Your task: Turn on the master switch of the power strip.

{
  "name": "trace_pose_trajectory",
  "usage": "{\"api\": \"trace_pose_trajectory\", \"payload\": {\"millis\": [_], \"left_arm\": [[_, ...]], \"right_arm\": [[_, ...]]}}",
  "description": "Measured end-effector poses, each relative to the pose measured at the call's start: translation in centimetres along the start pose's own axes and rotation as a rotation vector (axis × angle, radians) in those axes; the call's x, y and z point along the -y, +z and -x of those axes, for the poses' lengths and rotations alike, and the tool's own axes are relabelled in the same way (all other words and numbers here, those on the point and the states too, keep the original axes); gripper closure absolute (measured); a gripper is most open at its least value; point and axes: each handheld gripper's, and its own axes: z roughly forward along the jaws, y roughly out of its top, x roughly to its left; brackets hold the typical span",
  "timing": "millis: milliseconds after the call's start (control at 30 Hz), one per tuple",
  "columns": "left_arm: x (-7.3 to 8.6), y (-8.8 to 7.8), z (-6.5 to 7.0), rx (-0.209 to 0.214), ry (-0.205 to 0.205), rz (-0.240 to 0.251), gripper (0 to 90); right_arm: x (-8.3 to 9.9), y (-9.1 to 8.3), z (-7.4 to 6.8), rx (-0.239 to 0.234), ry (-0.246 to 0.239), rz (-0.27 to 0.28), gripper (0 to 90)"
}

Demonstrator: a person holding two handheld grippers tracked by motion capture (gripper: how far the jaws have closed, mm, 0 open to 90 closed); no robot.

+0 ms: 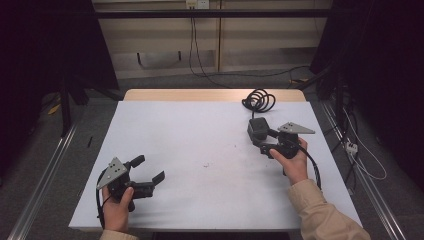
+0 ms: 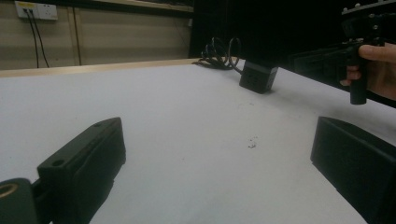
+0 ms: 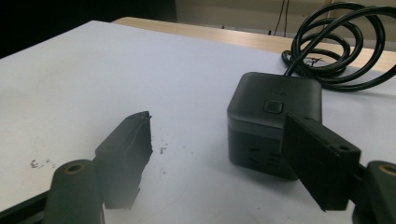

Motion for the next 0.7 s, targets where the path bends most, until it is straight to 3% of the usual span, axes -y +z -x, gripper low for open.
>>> {"api": "trace_pose_trajectory", "payload": {"millis": [700], "left_arm": [[0.0, 0.0, 0.0, 0.002, 0.002, -0.002, 2.8]], "right_arm": [[1.8, -2.5, -1.7, -0.037, -0.043, 0.001, 15.1]]}}
